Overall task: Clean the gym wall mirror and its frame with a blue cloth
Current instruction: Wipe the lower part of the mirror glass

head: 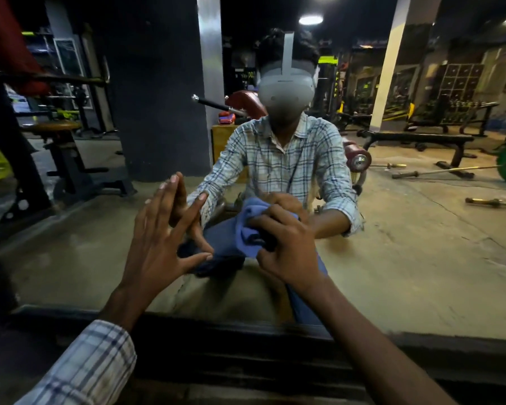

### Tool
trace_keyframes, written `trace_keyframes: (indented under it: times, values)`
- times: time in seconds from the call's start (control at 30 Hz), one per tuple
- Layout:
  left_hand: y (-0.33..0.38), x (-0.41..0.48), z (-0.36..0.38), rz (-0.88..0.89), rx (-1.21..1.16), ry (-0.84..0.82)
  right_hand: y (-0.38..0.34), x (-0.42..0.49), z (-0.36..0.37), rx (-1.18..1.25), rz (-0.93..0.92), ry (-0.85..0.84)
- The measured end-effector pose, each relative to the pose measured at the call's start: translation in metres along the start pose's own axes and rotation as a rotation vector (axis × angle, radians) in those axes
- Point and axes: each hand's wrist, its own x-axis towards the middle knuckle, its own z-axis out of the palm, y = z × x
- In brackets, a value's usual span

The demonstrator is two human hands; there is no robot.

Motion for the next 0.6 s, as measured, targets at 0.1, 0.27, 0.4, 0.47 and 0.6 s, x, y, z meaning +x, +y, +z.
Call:
trace_keyframes:
  times: [0.1, 0.27, 0.4, 0.47, 0.6]
  values:
    - [-0.015, 0.000, 0.002, 0.080, -0.025, 0.025, -0.009, 0.000, 0.011, -0.042, 0.052, 0.130]
    - [-0.042, -0.007, 0.006, 0.125, -0.046, 0.060, -0.018, -0.007, 0.021, -0.017, 0.116, 0.197]
    - [-0.070, -0.012, 0.003, 0.155, -0.022, 0.085, -0.038, -0.009, 0.030, -0.024, 0.234, 0.239]
    - [-0.086, -0.014, 0.001, 0.153, -0.016, 0.106, -0.050, -0.010, 0.034, -0.046, 0.294, 0.256]
    - [-0.112, -0.017, -0.002, 0.160, -0.055, 0.100, -0.067, -0.009, 0.040, -0.089, 0.427, 0.315]
